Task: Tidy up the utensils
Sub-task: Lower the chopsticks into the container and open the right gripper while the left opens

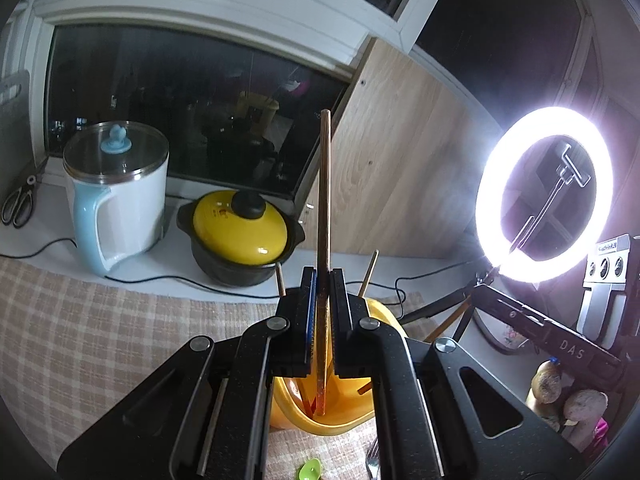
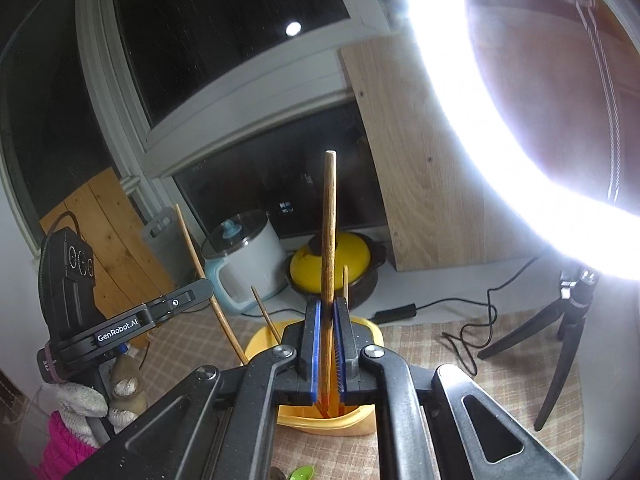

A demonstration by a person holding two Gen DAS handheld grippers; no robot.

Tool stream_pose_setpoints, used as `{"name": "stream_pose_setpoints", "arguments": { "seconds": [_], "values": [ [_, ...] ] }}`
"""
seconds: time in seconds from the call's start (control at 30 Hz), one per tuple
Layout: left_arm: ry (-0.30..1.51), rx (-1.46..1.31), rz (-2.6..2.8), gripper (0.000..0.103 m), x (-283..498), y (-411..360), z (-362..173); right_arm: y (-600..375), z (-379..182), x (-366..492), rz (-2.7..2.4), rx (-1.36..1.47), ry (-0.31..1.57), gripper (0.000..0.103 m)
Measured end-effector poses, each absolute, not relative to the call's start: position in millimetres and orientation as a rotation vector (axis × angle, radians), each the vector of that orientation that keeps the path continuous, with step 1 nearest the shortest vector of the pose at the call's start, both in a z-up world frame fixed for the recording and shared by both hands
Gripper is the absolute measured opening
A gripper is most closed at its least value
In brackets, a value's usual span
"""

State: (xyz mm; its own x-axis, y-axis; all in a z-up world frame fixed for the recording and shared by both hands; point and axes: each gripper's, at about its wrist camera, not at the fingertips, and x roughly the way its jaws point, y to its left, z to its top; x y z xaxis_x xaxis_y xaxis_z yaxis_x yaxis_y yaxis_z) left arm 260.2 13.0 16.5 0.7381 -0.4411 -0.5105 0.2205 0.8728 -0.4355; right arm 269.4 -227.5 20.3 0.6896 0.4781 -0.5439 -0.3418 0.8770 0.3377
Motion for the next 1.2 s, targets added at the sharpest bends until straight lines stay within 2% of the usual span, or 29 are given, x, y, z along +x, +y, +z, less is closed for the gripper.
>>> {"name": "stream_pose_setpoints", "arguments": {
  "seconds": [0.93, 1.07, 1.13, 1.17, 1.2],
  "values": [
    [0.766, -0.283, -0.387, 0.004, 249.7, -21.8, -36.3, -203.0, -38.7, 276.5, 0.487, 0.169, 0.808, 0.004],
    [0.773, -0.274, -0.396, 0.004, 246.8, -22.8, -35.2, -203.4, -40.2, 273.4, 0.499, 0.167, 0.814, 0.007],
    [0.771, -0.279, -0.396, 0.004, 244.8, -21.3, -34.3, -203.6, -39.9, 271.0, 0.497, 0.162, 0.811, 0.014],
    [0.771, -0.280, -0.395, 0.004, 243.6, -20.4, -33.6, -204.3, -39.2, 269.2, 0.498, 0.163, 0.807, 0.023],
    [0.773, -0.281, -0.394, 0.004, 242.2, -19.7, -32.8, -204.9, -38.4, 267.5, 0.499, 0.164, 0.803, 0.025]
  ]
}}
